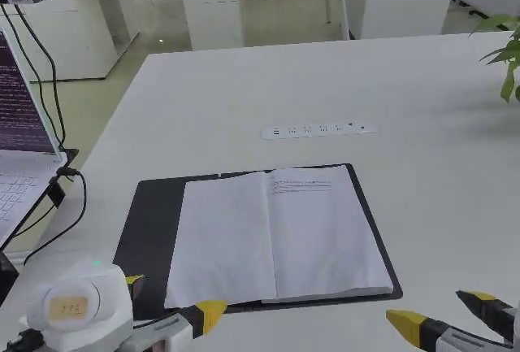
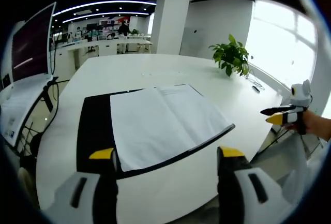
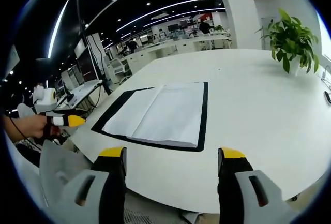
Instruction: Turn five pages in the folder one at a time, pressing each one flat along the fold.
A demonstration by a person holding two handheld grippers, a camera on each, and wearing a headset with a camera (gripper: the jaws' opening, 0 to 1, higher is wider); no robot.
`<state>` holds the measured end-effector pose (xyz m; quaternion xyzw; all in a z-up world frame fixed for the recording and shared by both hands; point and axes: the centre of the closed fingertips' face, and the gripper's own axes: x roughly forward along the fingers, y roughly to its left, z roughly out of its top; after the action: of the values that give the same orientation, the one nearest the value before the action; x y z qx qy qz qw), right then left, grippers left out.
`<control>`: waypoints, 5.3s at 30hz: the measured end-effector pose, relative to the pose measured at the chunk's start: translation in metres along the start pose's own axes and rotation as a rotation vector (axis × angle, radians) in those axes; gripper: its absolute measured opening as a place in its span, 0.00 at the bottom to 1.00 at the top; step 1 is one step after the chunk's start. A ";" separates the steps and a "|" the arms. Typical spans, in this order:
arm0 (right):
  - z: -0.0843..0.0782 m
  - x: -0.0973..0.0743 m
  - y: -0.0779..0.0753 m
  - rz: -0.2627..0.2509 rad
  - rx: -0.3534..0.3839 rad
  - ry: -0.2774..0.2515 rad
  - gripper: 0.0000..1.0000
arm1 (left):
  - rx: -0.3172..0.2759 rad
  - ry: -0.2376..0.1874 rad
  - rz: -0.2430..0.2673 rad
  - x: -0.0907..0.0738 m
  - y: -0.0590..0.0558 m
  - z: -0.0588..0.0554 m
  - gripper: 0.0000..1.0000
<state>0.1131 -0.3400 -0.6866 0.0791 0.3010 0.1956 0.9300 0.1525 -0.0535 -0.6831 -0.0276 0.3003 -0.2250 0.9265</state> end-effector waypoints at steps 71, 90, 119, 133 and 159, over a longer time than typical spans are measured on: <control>-0.004 0.009 0.002 0.011 0.086 -0.010 0.69 | 0.307 -0.069 -0.158 0.208 -0.150 -0.013 0.27; -0.004 0.025 0.003 0.047 0.067 0.027 0.69 | 0.191 -0.092 -0.133 0.210 -0.142 -0.011 0.16; 0.032 0.157 -0.027 0.183 0.090 0.039 0.45 | 0.092 -0.103 -0.131 0.211 -0.134 -0.007 0.07; 0.028 0.165 -0.030 0.186 0.168 0.065 0.32 | 0.099 -0.101 -0.134 0.211 -0.134 -0.007 0.07; 0.031 0.162 -0.041 0.211 0.291 0.090 0.02 | 0.095 -0.086 -0.146 0.211 -0.136 -0.008 0.10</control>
<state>0.2644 -0.3120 -0.7585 0.2349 0.3574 0.2498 0.8687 0.2454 -0.2662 -0.7790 -0.0151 0.2464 -0.3047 0.9199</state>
